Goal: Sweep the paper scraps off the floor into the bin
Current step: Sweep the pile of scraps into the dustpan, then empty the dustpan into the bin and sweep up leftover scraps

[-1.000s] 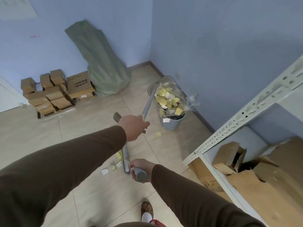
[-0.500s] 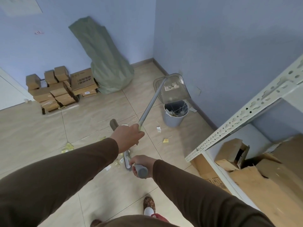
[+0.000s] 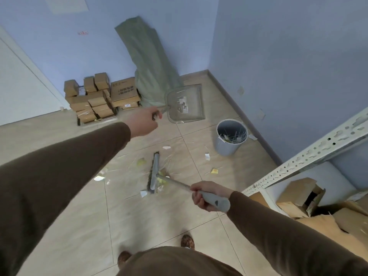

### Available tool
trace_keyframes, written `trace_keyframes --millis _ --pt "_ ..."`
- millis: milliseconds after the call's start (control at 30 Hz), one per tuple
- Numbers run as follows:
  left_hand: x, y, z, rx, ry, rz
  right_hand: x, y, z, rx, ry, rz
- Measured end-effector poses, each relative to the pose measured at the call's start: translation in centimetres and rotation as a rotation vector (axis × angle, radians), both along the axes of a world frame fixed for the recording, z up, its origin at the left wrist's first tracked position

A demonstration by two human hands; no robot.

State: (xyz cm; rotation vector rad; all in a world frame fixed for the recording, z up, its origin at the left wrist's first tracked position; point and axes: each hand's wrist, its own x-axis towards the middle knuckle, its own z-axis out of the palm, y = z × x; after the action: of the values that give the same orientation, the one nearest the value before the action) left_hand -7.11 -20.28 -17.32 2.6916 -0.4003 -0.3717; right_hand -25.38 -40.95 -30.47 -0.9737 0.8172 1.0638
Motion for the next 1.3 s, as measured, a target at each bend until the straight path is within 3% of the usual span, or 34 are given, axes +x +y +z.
trace_keyframes --millis 100,233,367,567,800,967,1300 --pt "1.9 2.6 1.3 -0.21 0.134 0.256 -1.7 0.2 -1.0 -0.317 -0.258 0.349" --pt "3.4 7.0 0.5 -0.247 0.179 0.399 -0.7 -0.6 -0.7 -0.313 -0.281 0.41" --pt "5.2 11.2 -1.1 -0.247 0.202 0.52 0.6 -0.7 0.2 -0.438 -0.4 0.649" --pt "10.7 16.1 -4.7 -0.289 0.24 0.634 5.6 -1.0 0.9 -0.449 -0.363 0.612" --pt "23.4 20.2 -9.3 -0.271 0.338 0.61 14.1 -2.4 2.4 -0.493 -0.27 0.552" --pt "33.0 20.0 -12.1 -0.227 0.407 0.537 19.9 -2.7 2.6 -0.497 -0.186 0.492" --pt "48.7 14.6 -14.2 -0.072 0.317 0.326 25.9 -1.7 2.7 -0.524 -0.043 0.381"
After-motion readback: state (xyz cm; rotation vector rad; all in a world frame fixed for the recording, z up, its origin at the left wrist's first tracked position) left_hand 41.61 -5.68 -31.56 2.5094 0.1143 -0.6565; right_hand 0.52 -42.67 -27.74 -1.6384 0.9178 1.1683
